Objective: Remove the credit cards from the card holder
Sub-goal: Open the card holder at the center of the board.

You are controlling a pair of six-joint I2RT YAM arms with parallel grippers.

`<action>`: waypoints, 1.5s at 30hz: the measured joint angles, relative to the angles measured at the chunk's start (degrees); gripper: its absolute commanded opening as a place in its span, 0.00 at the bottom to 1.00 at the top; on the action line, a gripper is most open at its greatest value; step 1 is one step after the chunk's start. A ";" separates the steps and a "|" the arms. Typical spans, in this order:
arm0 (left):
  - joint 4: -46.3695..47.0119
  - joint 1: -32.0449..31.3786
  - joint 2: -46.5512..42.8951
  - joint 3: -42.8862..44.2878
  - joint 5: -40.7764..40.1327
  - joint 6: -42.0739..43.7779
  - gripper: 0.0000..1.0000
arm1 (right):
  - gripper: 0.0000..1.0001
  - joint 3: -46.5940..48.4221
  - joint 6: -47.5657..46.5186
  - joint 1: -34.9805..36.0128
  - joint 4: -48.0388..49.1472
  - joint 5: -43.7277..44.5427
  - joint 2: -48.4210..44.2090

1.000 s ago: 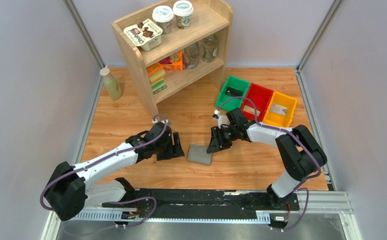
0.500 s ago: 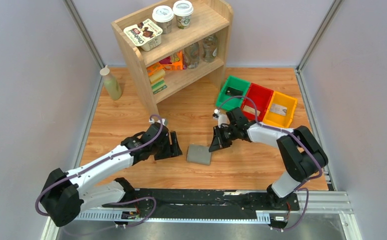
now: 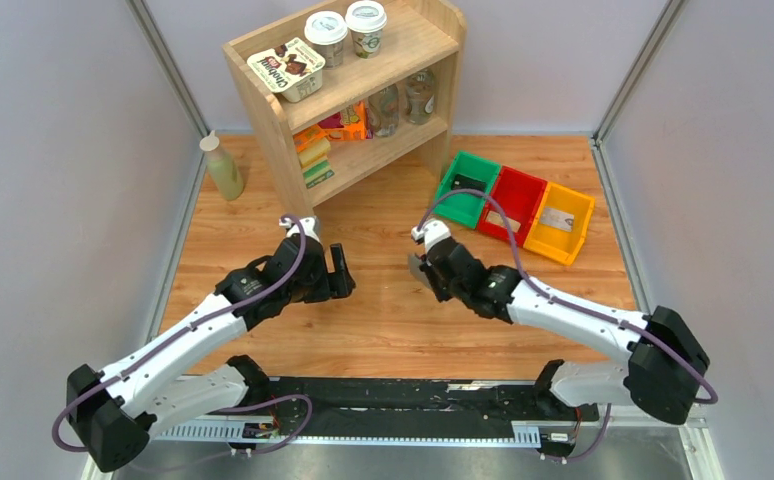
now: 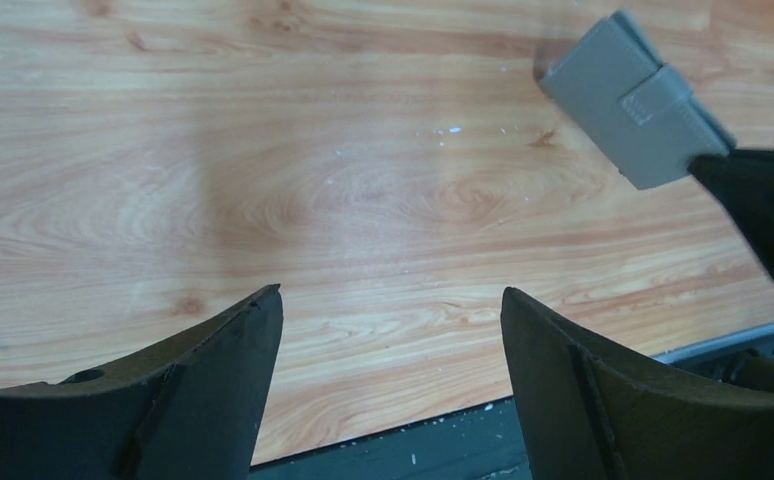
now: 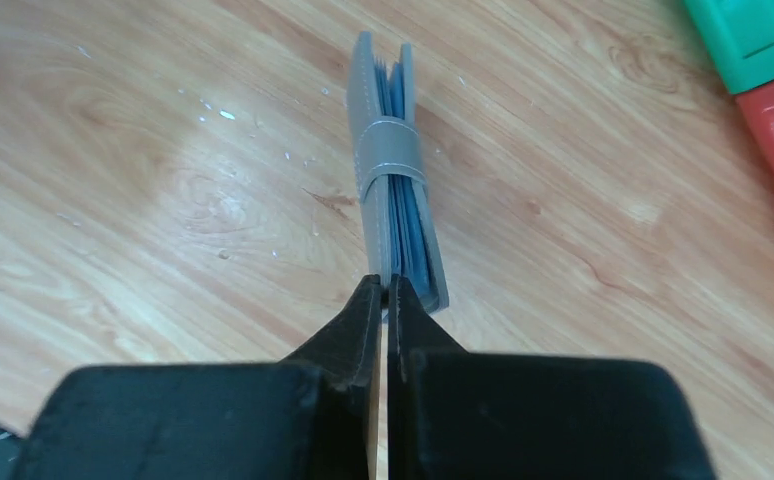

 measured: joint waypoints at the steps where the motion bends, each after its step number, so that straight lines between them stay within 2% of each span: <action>1: -0.63 0.00 -0.52 0.37 -0.70 0.35 0.88 | 0.00 0.00 -0.11 2.38 -0.20 3.65 0.83; 4: -3.15 0.00 -2.82 0.61 -3.39 0.76 0.87 | 0.00 0.11 0.11 8.59 -0.15 12.44 5.35; 6: -4.96 0.00 -4.37 0.61 -5.18 0.70 0.87 | 0.06 0.90 0.79 12.48 -0.61 16.61 10.51; 9: -8.02 0.00 -6.73 0.61 -8.22 0.42 0.86 | 0.34 3.85 1.95 17.55 -2.21 18.62 17.75; 14: -12.76 0.00 -9.38 0.61 -12.28 -0.42 0.86 | 0.61 11.96 4.39 23.52 -5.51 14.75 24.28; 16: -13.68 0.00 -9.97 0.61 -12.90 -0.55 0.86 | 0.66 14.75 5.09 23.89 -6.67 12.92 24.17; 20: -14.08 0.00 -9.03 0.61 -13.18 -0.68 0.85 | 0.68 17.44 5.95 19.98 -8.33 8.22 21.99; 25: -11.63 0.00 -3.34 0.61 -10.60 -0.72 0.85 | 0.68 15.52 7.74 6.08 -8.52 -0.13 17.29; 29: -7.08 0.00 5.05 0.61 -5.90 -0.70 0.84 | 0.67 11.08 10.16 -7.45 -6.71 -8.83 15.39; 32: -4.11 -0.02 10.97 0.94 -2.67 -0.63 0.84 | 0.65 7.96 11.65 -12.70 -4.72 -13.79 15.91; 39: 0.50 -0.04 20.70 4.35 1.88 -0.46 0.82 | 0.60 2.75 15.45 -14.19 2.12 -23.58 20.35; 45: 4.09 -0.11 25.16 6.21 5.09 -0.57 0.81 | 0.61 -1.55 18.60 -11.34 6.10 -28.76 17.46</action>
